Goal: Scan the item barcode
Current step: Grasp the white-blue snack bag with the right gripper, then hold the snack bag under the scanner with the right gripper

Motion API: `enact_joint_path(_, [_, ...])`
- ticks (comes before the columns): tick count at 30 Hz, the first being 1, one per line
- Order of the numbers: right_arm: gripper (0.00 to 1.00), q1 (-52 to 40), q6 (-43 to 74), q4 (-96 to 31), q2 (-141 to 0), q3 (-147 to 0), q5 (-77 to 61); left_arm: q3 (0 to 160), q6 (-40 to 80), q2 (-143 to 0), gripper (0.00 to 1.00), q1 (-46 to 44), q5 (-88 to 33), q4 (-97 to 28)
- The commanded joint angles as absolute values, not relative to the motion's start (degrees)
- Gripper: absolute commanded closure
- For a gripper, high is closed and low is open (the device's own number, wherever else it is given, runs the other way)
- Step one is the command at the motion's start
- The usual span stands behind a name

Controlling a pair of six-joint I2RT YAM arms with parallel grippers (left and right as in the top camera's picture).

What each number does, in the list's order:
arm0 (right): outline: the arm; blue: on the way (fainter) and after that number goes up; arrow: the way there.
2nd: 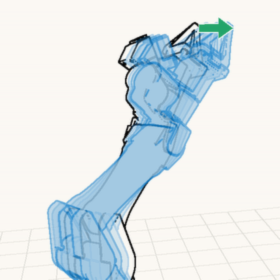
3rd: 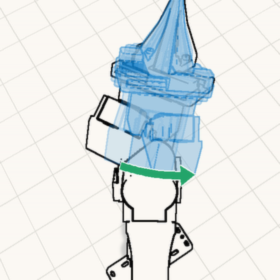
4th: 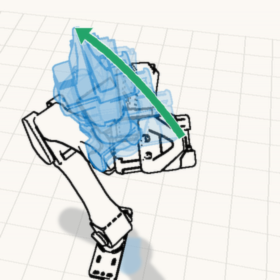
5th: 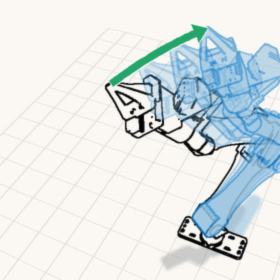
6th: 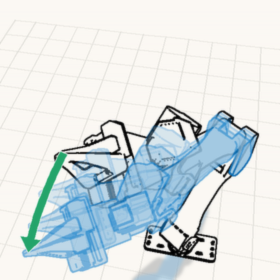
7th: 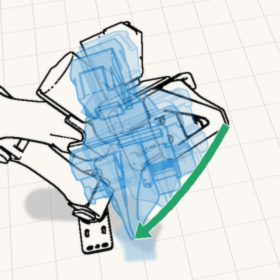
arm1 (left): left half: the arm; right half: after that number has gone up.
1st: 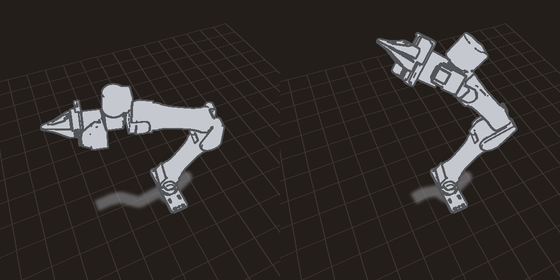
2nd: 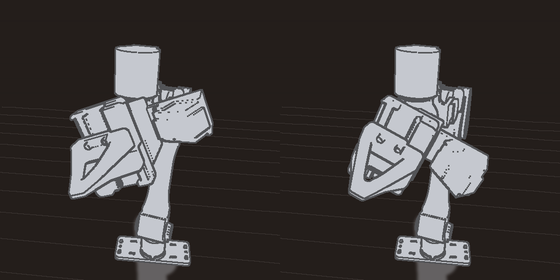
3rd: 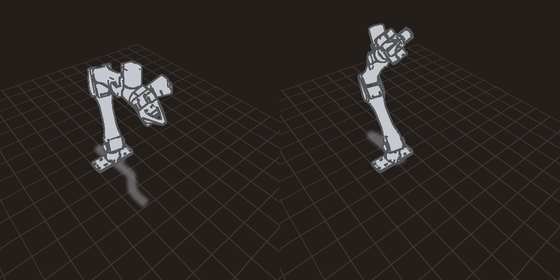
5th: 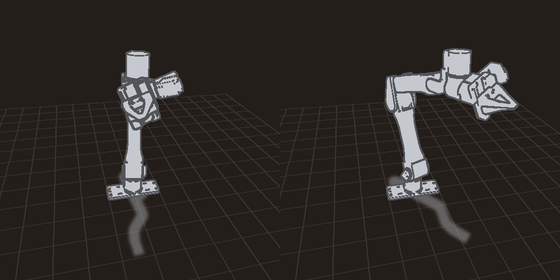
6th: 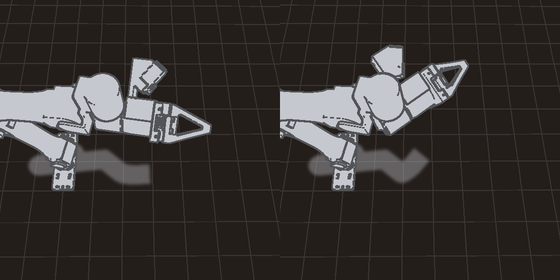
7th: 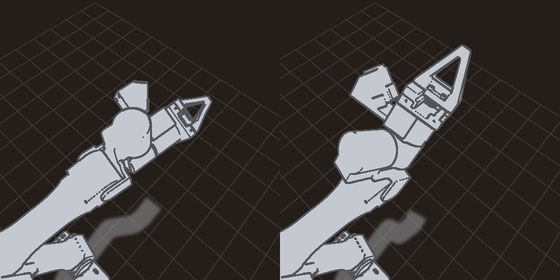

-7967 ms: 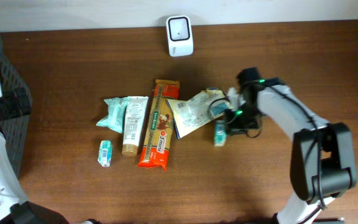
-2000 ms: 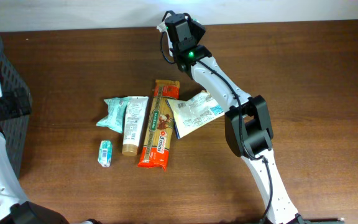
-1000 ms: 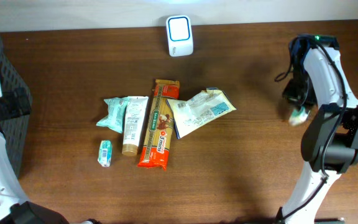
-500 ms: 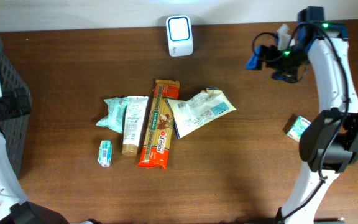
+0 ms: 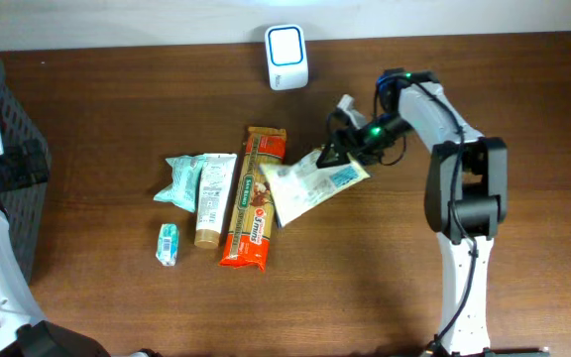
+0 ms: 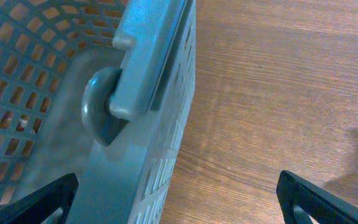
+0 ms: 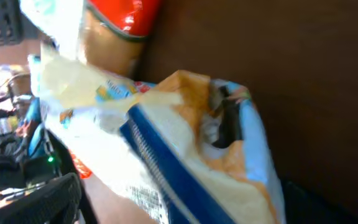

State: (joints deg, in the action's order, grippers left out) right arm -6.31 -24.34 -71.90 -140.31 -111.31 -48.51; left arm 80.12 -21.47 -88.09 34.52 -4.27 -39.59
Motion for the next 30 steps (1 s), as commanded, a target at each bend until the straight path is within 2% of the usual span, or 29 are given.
enact_joint_path(1, [0.13,-9.30,-26.04,-69.80,-145.14,-105.95,-47.64,80.40,-21.32,-88.40,0.01,34.68,-4.91,-39.57])
enact_joint_path(2, [0.32,-9.32,-24.84,-69.58,-145.14,-105.60,-47.57,80.40,-21.32,-88.40,0.01,34.68,-4.91,-39.57])
enact_joint_path(4, [0.79,-9.08,-22.83,-69.34,-145.14,-105.60,-48.31,80.40,-21.32,-88.40,0.01,34.68,-4.91,-39.57])
enact_joint_path(5, [0.92,-8.97,-22.87,-69.32,-145.14,-105.60,-50.04,80.40,-21.32,-88.40,0.01,34.68,-4.91,-39.57])
enact_joint_path(6, [0.96,-8.93,-22.90,-69.10,-145.12,-105.62,-51.48,80.40,-21.32,-88.40,0.01,34.68,-4.91,-39.57])
enact_joint_path(9, [0.96,-8.58,-22.92,-69.23,-144.90,-106.65,-56.77,80.40,-21.32,-88.40,0.01,34.68,-4.91,-39.57])
enact_joint_path(13, [0.96,-6.92,-24.84,-75.40,-141.10,-110.65,-59.16,80.40,-21.32,-88.40,0.01,34.68,-4.91,-39.57])
enact_joint_path(20, [0.96,-5.54,-24.51,-78.63,-124.70,-115.00,-64.86,80.40,-21.32,-88.40,0.01,34.68,-4.91,-39.57])
enact_joint_path(22, [0.96,-5.56,-20.03,-76.86,-121.30,-116.62,-58.81,80.40,-21.32,-88.40,0.01,34.68,-4.91,-39.57])
enact_joint_path(26, [0.96,-7.57,-3.44,-64.49,-116.60,-121.47,-33.85,80.40,-21.34,-88.40,0.01,34.68,-4.91,-39.57])
enact_joint_path(30, [0.96,-13.61,-2.57,-60.88,-116.07,-125.12,-13.50,80.40,-21.32,-88.40,0.01,34.68,-4.91,-39.57])
